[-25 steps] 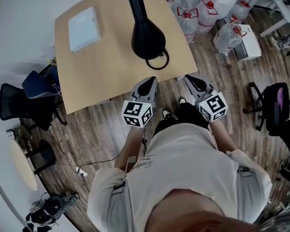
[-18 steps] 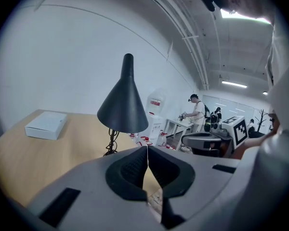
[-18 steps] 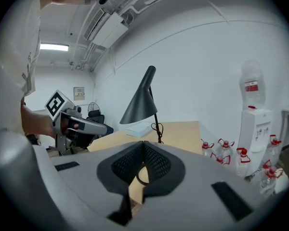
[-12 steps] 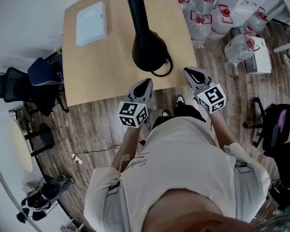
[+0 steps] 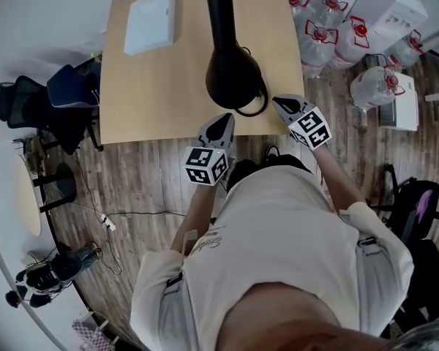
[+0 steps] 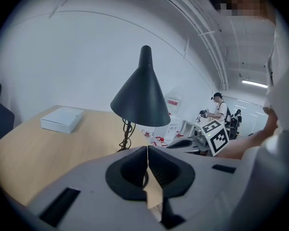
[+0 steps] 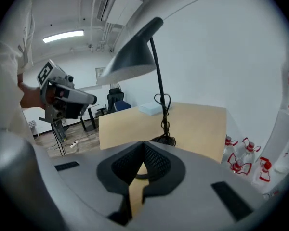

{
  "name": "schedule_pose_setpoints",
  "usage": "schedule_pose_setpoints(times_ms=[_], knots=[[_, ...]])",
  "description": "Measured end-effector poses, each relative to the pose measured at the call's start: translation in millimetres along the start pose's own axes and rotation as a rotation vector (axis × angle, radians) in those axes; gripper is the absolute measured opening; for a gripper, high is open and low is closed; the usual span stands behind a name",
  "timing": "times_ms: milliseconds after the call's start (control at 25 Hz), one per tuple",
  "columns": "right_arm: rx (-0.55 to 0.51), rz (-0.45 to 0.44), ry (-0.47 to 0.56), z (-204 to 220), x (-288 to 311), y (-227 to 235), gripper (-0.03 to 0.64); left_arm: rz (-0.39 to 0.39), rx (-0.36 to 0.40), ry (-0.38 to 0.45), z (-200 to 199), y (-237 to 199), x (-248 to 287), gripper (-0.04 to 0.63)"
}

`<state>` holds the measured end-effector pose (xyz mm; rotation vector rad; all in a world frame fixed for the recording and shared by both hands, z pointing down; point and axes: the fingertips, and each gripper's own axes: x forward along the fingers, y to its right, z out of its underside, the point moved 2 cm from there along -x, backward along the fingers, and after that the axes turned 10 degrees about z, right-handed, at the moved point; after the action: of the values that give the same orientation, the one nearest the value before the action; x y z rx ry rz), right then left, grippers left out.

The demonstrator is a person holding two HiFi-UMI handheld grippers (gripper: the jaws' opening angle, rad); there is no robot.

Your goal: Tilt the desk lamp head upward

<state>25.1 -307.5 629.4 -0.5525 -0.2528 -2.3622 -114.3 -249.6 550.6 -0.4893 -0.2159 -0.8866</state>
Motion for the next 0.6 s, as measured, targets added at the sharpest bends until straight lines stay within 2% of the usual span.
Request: schedule_pose_setpoints(times_ms=[120, 280, 600], knots=[[-0.021, -0.068, -0.100, 30.4, 27.3, -2.7, -0.005, -0.003, -0.003, 0.005, 0.2, -1.7, 5.8, 0.017], [-0.052, -0.105, -0.175, 57.9, 54.4, -5.0, -0.005, 0.002, 0.000, 0.025, -4.1, -3.8, 12.8, 0.017], [-0.116, -0.086, -0.289, 93.1, 87.6, -3.3, -0.005, 0.006, -0.012, 0.023, -3.3, -10.3, 22.2, 0.017]])
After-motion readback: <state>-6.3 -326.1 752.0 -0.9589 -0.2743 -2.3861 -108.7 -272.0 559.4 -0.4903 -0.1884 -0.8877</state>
